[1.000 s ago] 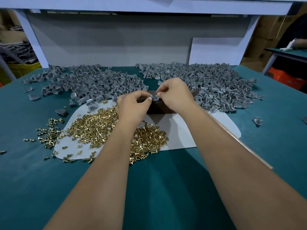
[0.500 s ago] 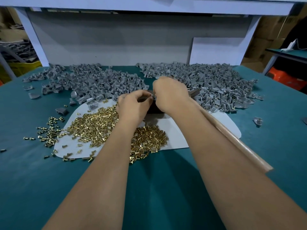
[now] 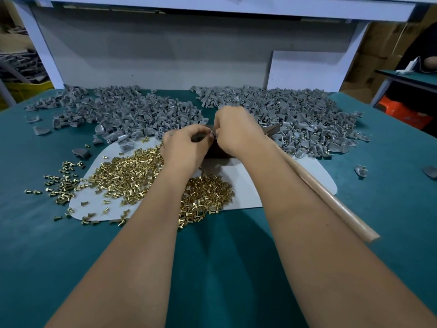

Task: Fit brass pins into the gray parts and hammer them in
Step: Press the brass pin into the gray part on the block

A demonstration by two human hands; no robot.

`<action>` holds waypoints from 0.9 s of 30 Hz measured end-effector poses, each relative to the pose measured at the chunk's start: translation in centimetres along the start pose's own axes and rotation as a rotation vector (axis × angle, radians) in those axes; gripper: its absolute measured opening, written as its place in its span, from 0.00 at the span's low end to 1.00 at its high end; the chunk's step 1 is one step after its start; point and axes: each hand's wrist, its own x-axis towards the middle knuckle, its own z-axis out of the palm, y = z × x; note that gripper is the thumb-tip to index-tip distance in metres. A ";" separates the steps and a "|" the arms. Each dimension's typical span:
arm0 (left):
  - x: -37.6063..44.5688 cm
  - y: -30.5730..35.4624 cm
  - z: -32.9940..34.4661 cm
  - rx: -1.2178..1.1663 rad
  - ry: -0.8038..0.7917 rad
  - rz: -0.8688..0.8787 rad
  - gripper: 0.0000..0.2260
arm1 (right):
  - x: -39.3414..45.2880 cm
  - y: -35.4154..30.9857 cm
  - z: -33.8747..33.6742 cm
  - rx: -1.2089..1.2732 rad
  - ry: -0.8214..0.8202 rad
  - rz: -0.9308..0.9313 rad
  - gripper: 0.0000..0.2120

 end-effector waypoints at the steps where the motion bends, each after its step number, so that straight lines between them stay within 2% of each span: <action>1: -0.1 0.0 0.0 0.003 0.003 0.002 0.02 | 0.0 0.1 0.4 0.016 0.024 0.018 0.05; 5: -0.4 0.2 -0.2 0.018 0.018 0.021 0.04 | -0.3 0.7 2.1 0.099 0.109 0.015 0.04; 9: -0.9 0.5 -0.3 0.078 0.039 0.029 0.04 | -0.6 1.5 2.6 0.232 0.123 -0.033 0.05; 12: -1.2 0.8 -0.3 0.096 0.043 0.014 0.05 | -0.8 2.1 2.3 0.481 0.142 0.070 0.11; 14: -1.2 0.8 -0.3 0.105 0.036 0.012 0.03 | -1.2 2.6 1.9 0.714 0.153 0.182 0.13; 16: -1.2 0.7 -0.3 0.110 0.035 0.017 0.02 | -1.3 2.8 1.7 0.828 0.145 0.239 0.14; 21: -0.9 0.5 -0.2 0.128 0.016 0.028 0.03 | -0.9 2.0 1.9 0.635 0.128 0.152 0.06; 27: -0.6 0.2 -0.2 0.137 0.016 0.032 0.02 | -0.7 1.7 2.5 0.502 0.170 0.149 0.06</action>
